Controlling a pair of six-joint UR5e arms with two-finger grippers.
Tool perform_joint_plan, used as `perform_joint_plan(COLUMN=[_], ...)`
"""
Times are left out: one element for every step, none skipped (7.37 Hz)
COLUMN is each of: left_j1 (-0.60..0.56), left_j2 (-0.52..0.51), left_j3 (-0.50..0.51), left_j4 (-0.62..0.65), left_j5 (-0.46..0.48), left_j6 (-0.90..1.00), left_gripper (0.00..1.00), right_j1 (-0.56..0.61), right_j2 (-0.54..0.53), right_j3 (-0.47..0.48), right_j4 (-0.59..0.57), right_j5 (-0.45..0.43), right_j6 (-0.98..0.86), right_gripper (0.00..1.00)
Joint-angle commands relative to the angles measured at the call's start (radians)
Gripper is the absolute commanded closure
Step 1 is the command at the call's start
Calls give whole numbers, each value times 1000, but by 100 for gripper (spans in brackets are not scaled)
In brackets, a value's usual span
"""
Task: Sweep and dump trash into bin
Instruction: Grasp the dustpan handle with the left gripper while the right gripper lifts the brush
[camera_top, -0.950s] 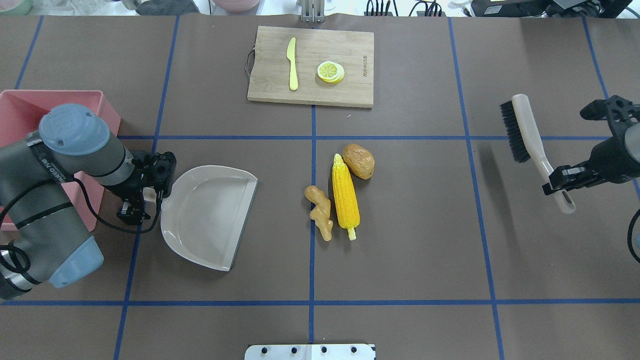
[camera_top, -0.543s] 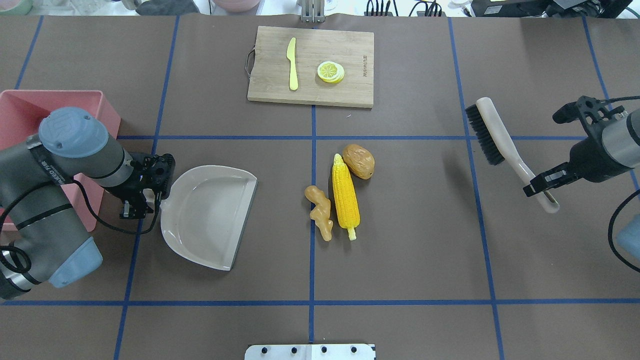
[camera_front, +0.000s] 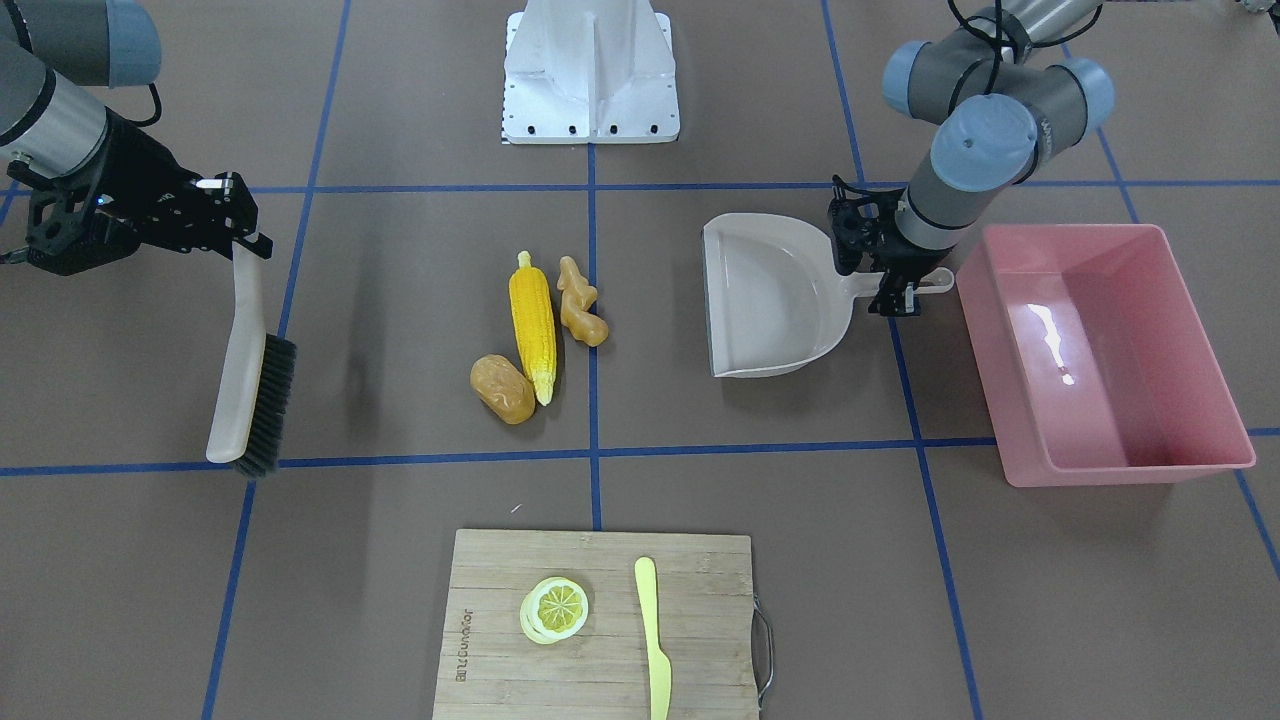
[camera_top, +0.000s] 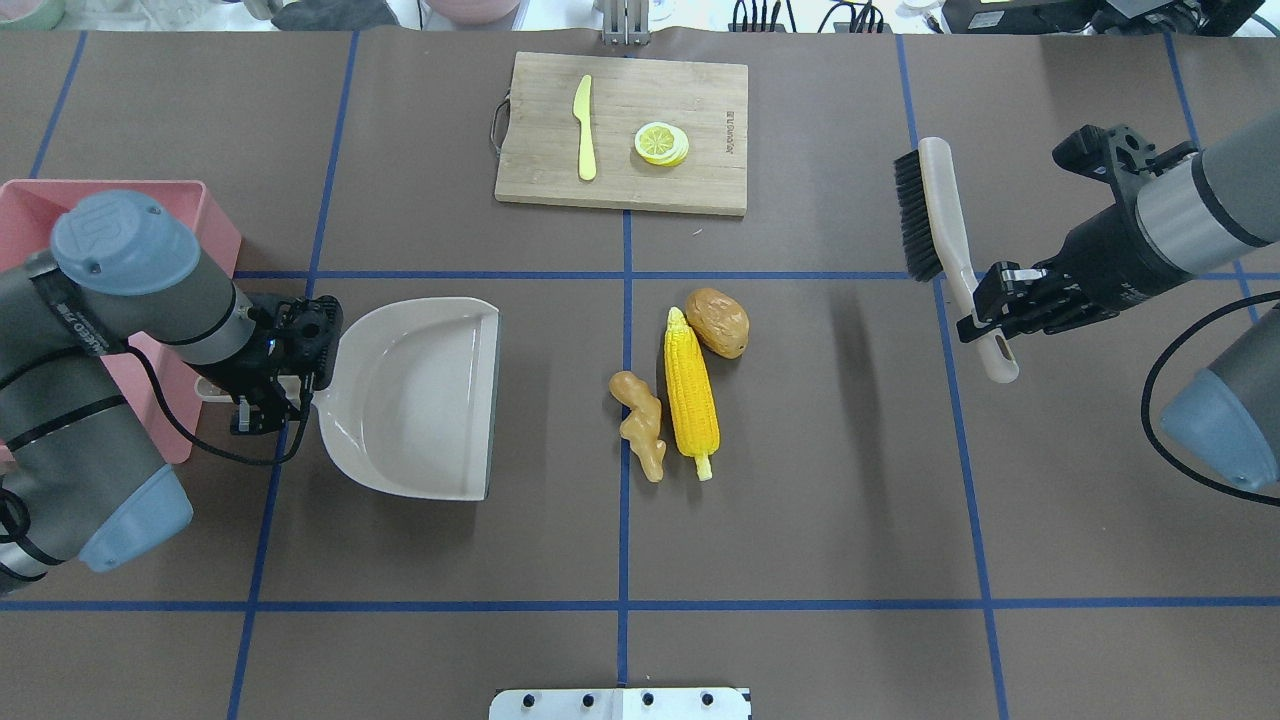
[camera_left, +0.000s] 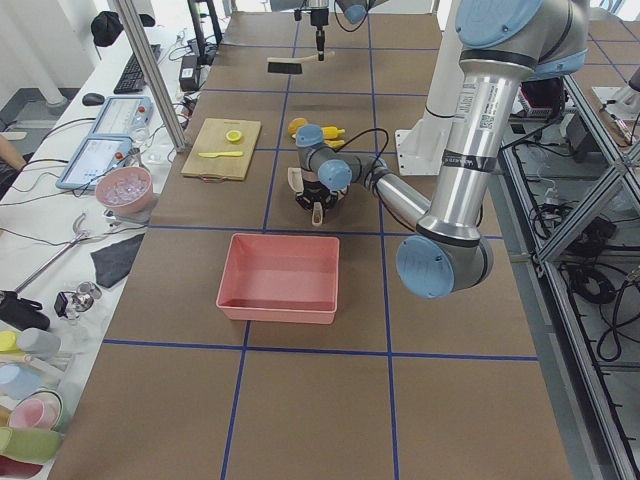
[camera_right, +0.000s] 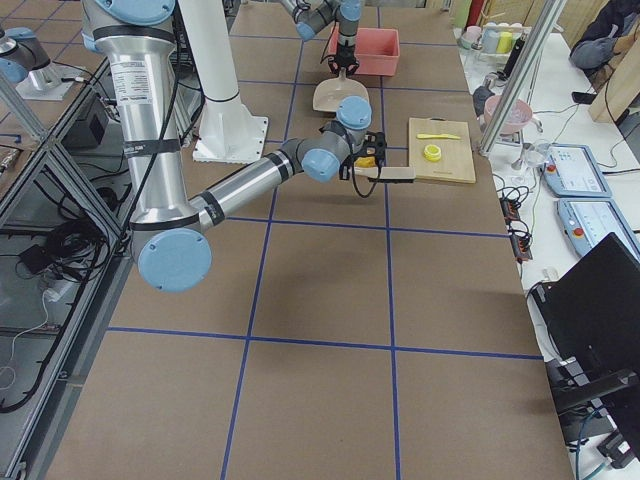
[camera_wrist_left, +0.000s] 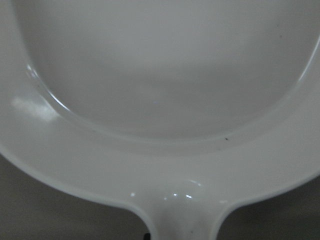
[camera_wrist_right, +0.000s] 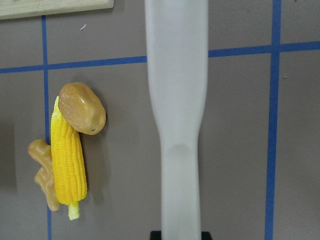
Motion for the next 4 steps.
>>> perform_joint_plan(left_j1=[-26, -24, -24, -21], left_j2=[-67, -156, -237, -273], left_j3=[-50, -36, 3, 35], left_j4=[187, 296, 370, 375], left_j5=[-5, 5, 10, 12], left_j6=[2, 2, 0, -3], left_gripper=[100, 100, 100, 100], right_j1=[1, 1, 2, 2], right_j2=[6, 1, -9, -34], right_j3=[0, -10, -11, -22], right_j4=[1, 1, 22, 81], right_j5=[15, 19, 68, 111], right_j6=[23, 39, 58, 78], right_gripper=[100, 100, 100, 100])
